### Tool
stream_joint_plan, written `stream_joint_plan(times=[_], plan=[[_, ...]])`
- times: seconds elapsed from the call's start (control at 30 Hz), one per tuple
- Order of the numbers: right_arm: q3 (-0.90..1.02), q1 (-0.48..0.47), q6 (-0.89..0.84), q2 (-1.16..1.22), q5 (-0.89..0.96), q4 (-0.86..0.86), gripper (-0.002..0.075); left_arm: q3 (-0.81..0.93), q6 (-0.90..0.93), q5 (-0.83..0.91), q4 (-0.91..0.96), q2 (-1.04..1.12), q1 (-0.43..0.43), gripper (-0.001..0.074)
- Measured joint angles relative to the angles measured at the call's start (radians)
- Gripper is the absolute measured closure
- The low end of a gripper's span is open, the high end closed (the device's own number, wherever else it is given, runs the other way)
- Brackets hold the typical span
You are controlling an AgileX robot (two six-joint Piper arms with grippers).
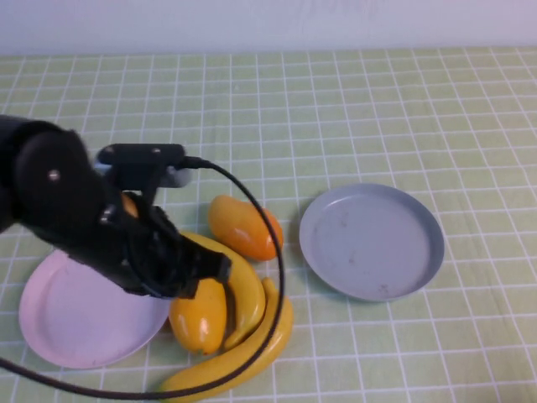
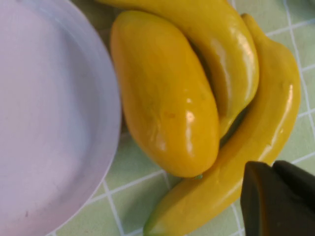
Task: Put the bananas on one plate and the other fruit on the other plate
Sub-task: Put one type of fruit in the left plate
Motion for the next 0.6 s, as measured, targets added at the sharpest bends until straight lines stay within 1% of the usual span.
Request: stream_joint_plan(times=[0.1,0.17,0.2,0.27,0.3,0.43,0.5,0.53,0.6], plan=[[0.0,0.0,0.0,0.0,0.0,0.0,0.0742,-0.057,-0.029,0.023,0.036,0.066,-0.07,0.0734],[0.0,0.0,0.0,0.0,0.0,0.0,0.0741,-0.08,-0.029,0.04,0.049,0.097,-0.092,0.0713],[0.0,0.0,0.0,0.0,0.0,0.0,0.0741,-0.089,-0.027,0.053,0.054,0.114,-0.095,0.0689],[0.0,0.0,0.0,0.0,0.0,0.0,0.0741,-0.096,-0.021,0.073,0.072,0.135,-0.1,0.0618],[0.0,0.0,0.0,0.0,0.0,0.0,0.0741,-0.099,-0.019,0.079,0.082,0.145,-0.1,0.0563],[0.0,0.0,0.0,0.0,0.0,0.0,0.0741,-0.1,-0.038,0.079,0.109,0.172,-0.1,0.0279],[0.0,0.0,0.0,0.0,0.0,0.0,0.0741,-0.1,-0.091,0.069,0.135,0.178,-0.1,0.018],[0.0,0.0,0.0,0.0,0.0,0.0,0.0741,-0.1,-0.124,0.055,0.156,0.181,-0.1,0.0147],[0.0,0.0,0.0,0.0,0.0,0.0,0.0741,-0.1,-0.176,0.03,0.204,0.188,-0.1,0.0113]])
